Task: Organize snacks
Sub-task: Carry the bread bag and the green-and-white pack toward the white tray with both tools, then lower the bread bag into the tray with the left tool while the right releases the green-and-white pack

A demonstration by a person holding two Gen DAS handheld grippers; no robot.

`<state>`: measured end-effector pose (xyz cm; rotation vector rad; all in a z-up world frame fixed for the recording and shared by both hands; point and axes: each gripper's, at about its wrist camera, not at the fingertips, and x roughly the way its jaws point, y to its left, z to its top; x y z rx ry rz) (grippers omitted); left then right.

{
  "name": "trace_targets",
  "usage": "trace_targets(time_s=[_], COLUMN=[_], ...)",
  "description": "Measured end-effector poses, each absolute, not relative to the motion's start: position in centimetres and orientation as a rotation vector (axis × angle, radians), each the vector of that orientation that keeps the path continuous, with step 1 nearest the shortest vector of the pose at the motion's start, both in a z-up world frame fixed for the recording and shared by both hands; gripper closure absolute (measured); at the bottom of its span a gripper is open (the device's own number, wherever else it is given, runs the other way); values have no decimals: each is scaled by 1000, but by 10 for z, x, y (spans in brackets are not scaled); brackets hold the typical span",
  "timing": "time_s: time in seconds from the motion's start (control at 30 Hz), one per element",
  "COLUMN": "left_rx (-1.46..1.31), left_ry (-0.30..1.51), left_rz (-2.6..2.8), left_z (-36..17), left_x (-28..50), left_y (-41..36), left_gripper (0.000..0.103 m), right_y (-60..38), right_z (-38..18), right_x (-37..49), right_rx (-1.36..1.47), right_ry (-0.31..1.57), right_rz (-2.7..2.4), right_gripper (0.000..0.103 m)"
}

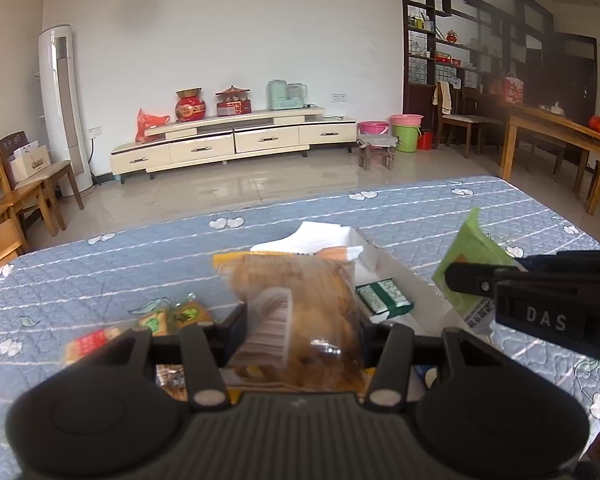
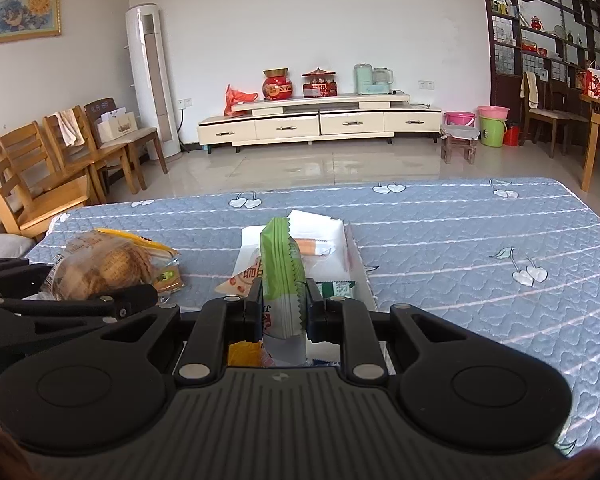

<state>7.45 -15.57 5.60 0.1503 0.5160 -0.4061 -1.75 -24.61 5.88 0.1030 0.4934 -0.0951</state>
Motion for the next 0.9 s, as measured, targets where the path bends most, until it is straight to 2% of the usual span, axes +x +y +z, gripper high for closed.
trace_targets(time_s=[0.9], left_rx=[155], left_ry=[554], left_rz=[-425], left_z=[49], left_x=[117], left_y=[-200], left_gripper=[53], right_y=[-244], right_z=[47], right_x=[25], right_rx=[80], right_ry=[547], right_rz=[-89], right_gripper=[80])
